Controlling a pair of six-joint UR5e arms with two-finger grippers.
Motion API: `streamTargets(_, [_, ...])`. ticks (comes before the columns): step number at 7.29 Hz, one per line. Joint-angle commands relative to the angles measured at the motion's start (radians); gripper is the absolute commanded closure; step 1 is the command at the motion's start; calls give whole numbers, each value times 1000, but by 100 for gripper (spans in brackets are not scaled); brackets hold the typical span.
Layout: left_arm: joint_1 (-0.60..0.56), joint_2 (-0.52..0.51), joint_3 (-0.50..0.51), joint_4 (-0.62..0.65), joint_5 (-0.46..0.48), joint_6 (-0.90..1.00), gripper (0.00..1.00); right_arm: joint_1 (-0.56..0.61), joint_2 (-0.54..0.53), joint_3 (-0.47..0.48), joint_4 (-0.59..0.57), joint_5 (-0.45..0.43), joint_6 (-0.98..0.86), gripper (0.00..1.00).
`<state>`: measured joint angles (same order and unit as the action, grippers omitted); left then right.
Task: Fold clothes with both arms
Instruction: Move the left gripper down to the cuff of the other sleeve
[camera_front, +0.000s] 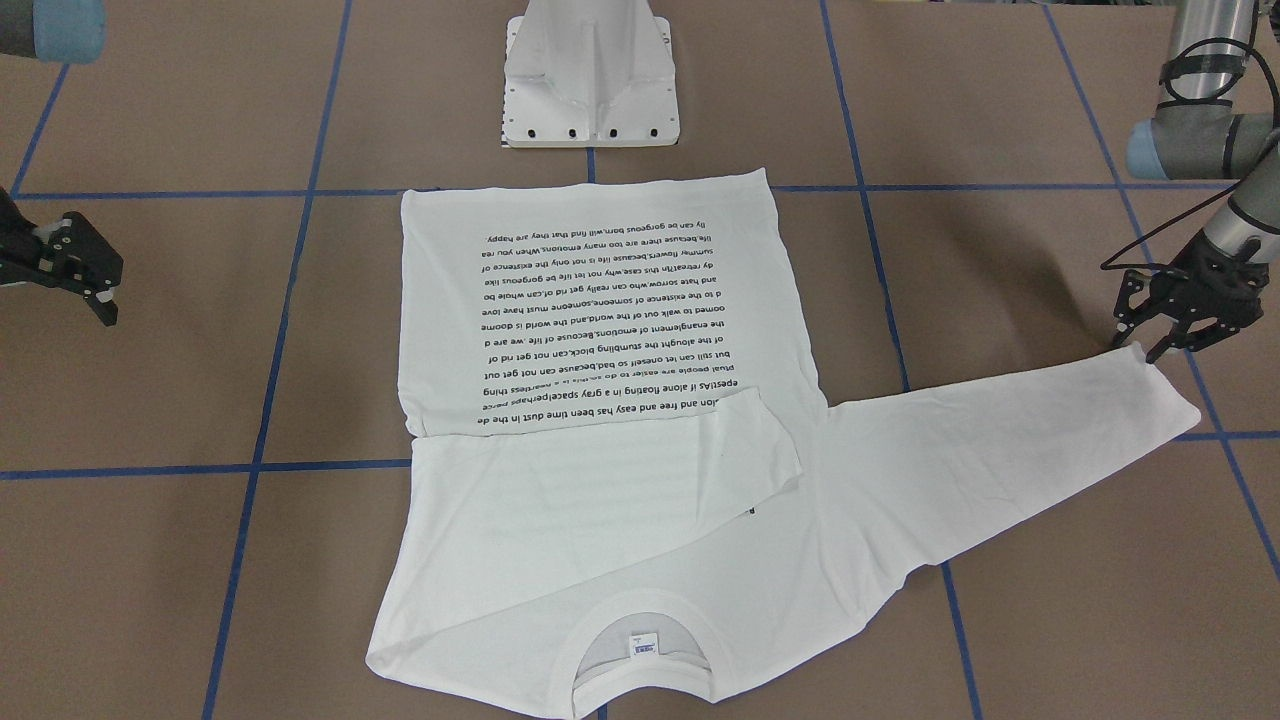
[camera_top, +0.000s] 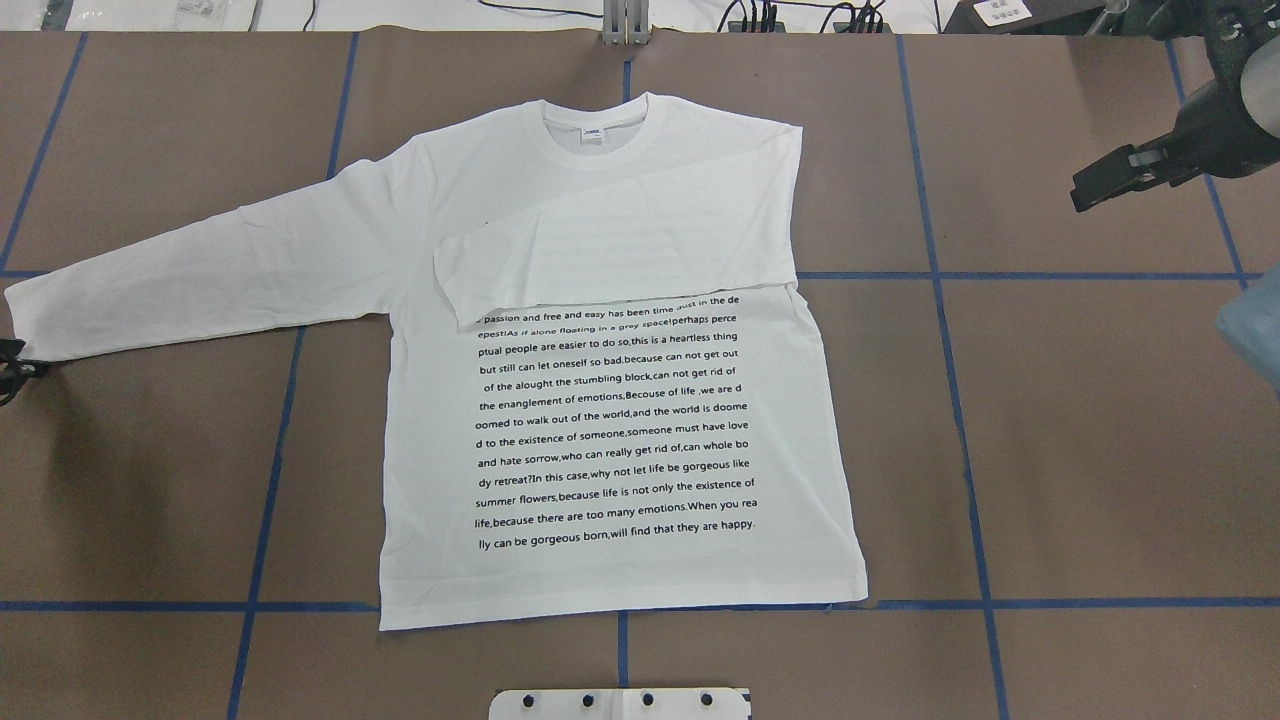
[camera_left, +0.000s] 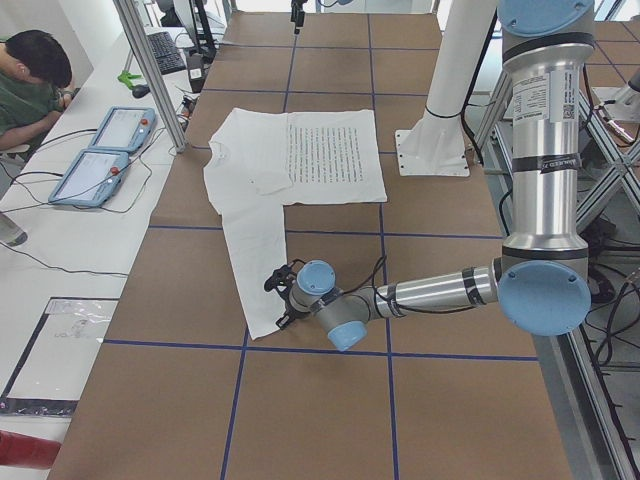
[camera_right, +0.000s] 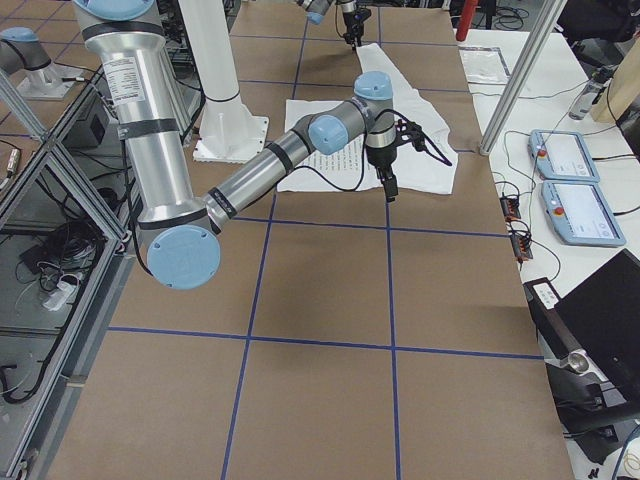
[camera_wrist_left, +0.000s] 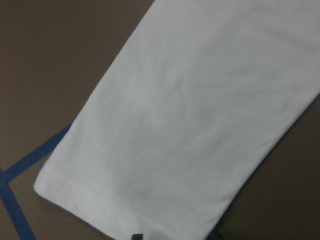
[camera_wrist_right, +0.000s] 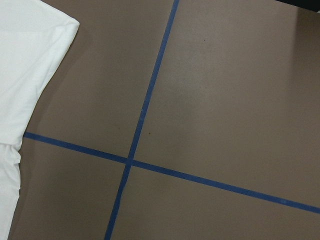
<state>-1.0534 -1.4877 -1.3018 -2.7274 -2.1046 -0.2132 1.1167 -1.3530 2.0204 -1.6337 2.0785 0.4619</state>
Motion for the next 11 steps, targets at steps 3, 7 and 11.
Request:
streamTargets(3, [1,3,-1,-14,0,0,100,0,-2,1,0,0,3,0])
streamTargets(7, [-3,1,-72,-75,-56,-11,100,0,0,4,0,0,3,0])
streamTargets(11, [-59,-170,-178,-54,-132,-396,100,0,0,4,0,2,4,0])
